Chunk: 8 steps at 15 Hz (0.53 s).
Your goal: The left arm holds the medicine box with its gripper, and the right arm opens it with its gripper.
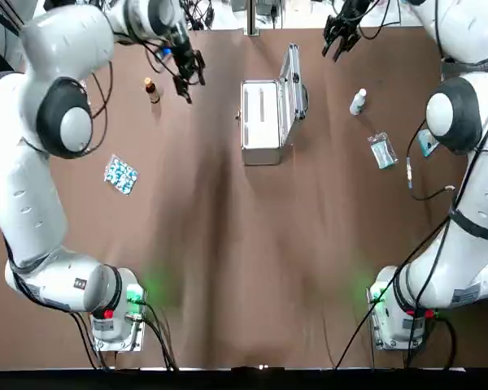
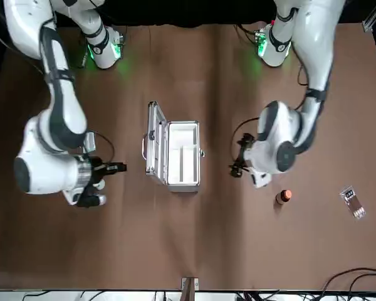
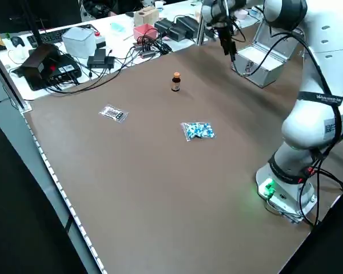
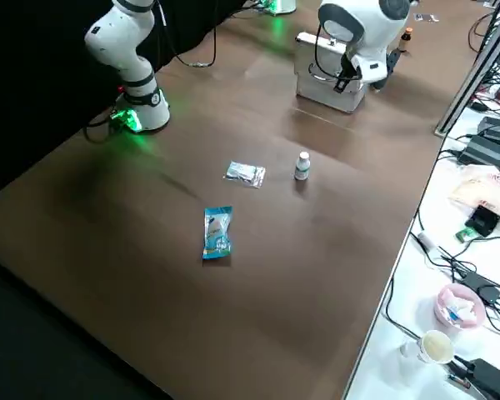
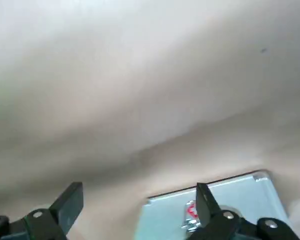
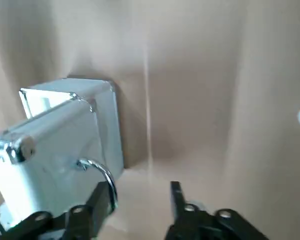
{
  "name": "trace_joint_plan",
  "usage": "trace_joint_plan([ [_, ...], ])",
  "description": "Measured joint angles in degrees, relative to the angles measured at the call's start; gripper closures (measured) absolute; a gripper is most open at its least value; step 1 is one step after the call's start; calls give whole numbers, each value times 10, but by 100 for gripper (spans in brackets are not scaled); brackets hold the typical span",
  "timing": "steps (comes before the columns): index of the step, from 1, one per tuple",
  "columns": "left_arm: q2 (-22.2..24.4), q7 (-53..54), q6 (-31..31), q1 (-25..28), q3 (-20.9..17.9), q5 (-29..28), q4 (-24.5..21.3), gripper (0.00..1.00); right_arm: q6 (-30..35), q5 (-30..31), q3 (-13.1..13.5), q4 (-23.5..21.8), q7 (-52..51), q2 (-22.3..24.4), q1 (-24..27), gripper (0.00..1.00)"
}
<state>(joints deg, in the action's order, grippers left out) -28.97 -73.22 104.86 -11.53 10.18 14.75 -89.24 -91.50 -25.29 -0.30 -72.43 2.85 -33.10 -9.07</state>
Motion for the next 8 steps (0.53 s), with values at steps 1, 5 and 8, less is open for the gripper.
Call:
trace_joint_plan([
  [1,13,54,-16,17,0,-3,2,1,16,20,0,15,0,3,5,32],
  [5,55,288,-64,62,0,-62,3,1,60,108,8,45,0,60,18,1],
  [8,76,444,-65,93,-1,-84,10,1,135,142,13,46,0,116,47,1],
])
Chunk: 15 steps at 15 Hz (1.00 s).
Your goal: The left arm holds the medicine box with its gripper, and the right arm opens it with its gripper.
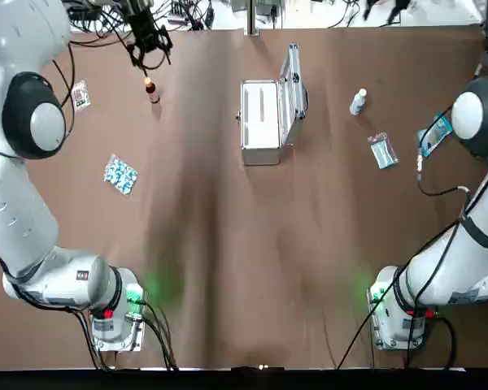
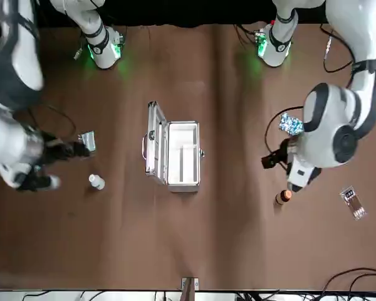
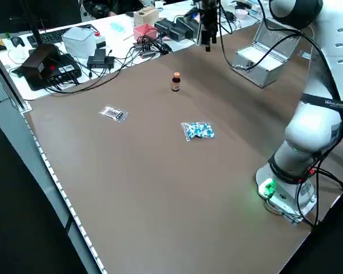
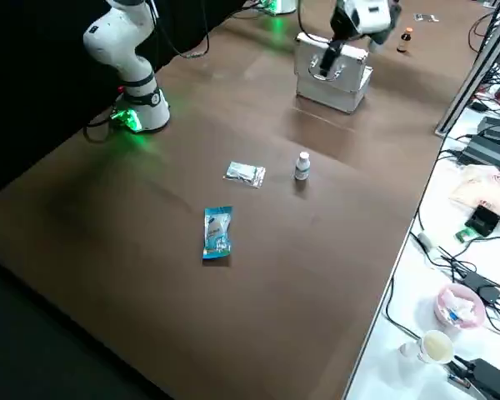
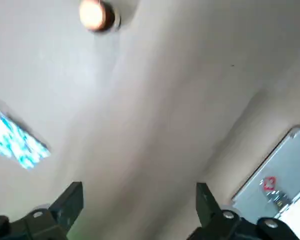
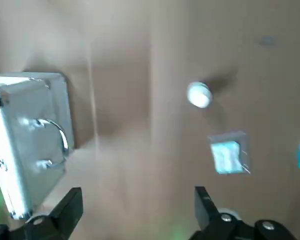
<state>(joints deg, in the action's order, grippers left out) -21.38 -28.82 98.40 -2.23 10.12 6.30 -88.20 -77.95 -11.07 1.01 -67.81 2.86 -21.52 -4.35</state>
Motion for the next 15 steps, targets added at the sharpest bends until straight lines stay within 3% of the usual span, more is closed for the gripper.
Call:
trace_joint_plan([
  [4,22,169,0,47,-1,-33,33,0,20,88,1,-2,-2,47,22,1],
  [7,39,235,0,51,1,-73,66,0,19,111,1,-11,-1,58,25,1],
  [11,79,248,0,46,3,-80,85,0,-20,111,1,-52,-3,87,45,1],
  [15,128,240,-10,48,2,-81,86,0,-28,104,-7,-104,-3,148,41,1],
])
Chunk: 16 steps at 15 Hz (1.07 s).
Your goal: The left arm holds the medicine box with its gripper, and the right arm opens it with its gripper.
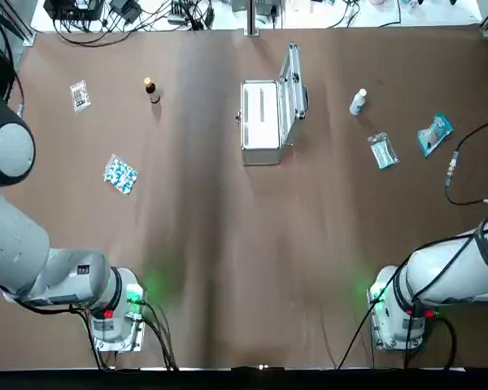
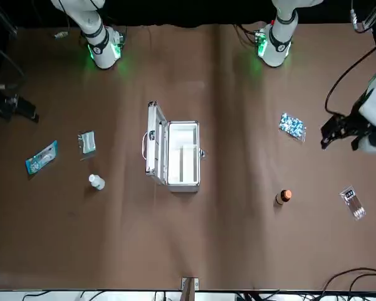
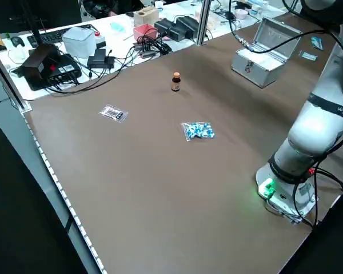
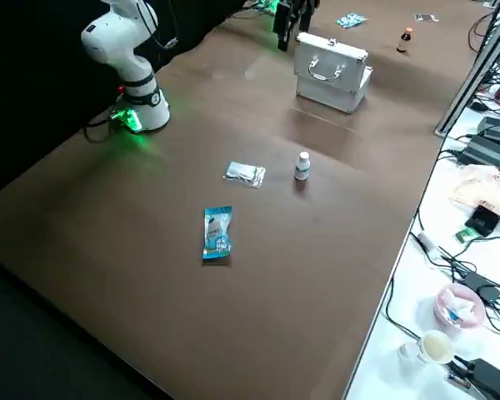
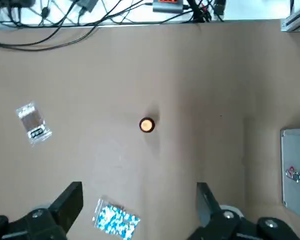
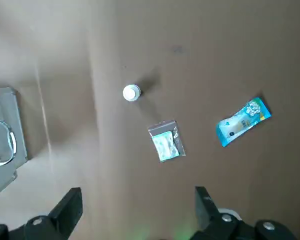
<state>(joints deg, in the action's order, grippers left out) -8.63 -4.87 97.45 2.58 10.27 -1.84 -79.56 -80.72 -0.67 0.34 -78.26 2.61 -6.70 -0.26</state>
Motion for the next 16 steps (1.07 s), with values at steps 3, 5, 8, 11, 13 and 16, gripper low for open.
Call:
trace_joint_plan([
  [3,21,-27,-31,10,-2,0,0,0,-27,-1,-1,-36,0,38,0,1],
  [5,31,-48,-58,11,-1,0,0,0,-77,-1,0,-82,0,58,0,1],
  [8,44,-85,-79,10,1,0,0,0,-96,-1,-1,-129,0,87,0,1],
  [11,46,-102,-86,10,5,0,-1,0,-90,-1,0,-130,1,101,1,1],
  [13,46,-115,-86,7,9,0,-4,0,-77,-1,1,-125,1,107,1,1],
  [16,46,-145,-86,3,29,0,-9,0,-73,0,3,-119,1,111,3,1],
])
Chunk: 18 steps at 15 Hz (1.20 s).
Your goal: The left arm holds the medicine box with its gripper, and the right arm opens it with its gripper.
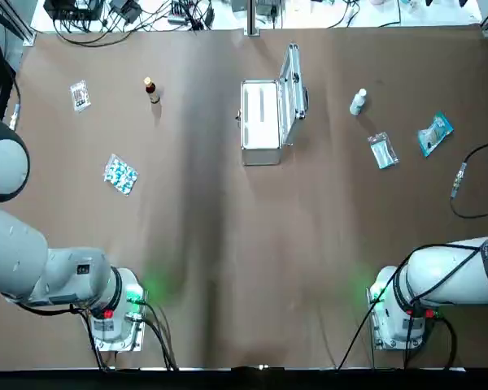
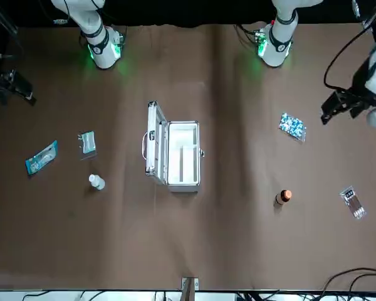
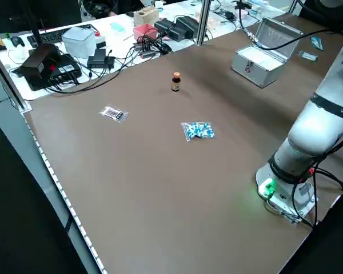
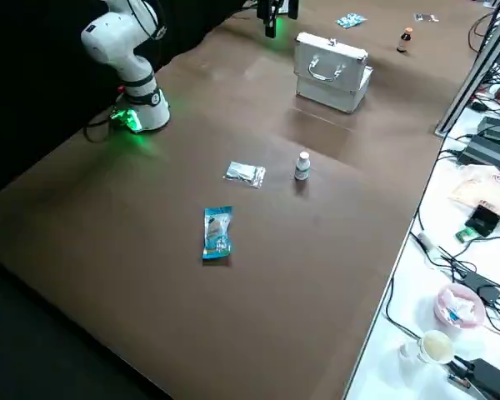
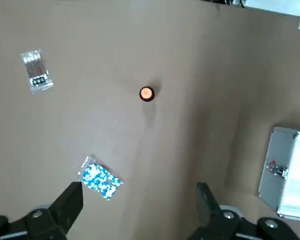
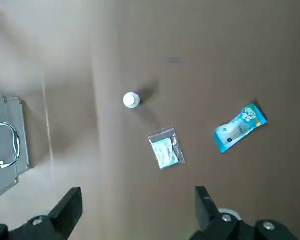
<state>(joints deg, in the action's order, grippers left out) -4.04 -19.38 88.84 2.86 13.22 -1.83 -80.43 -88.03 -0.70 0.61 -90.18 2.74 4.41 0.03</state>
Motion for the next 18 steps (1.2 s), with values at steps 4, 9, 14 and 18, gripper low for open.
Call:
trace_joint_plan([
  [4,0,-6,0,0,6,0,-3,0,6,-1,7,1,-1,0,26,1],
  [9,0,-3,0,1,5,0,-4,0,10,-1,5,2,-1,0,28,1],
  [14,0,19,0,1,6,0,-7,0,10,-1,6,3,-1,0,28,1],
  [18,-1,21,0,4,4,0,-7,0,10,-1,6,3,-1,0,28,1],
])
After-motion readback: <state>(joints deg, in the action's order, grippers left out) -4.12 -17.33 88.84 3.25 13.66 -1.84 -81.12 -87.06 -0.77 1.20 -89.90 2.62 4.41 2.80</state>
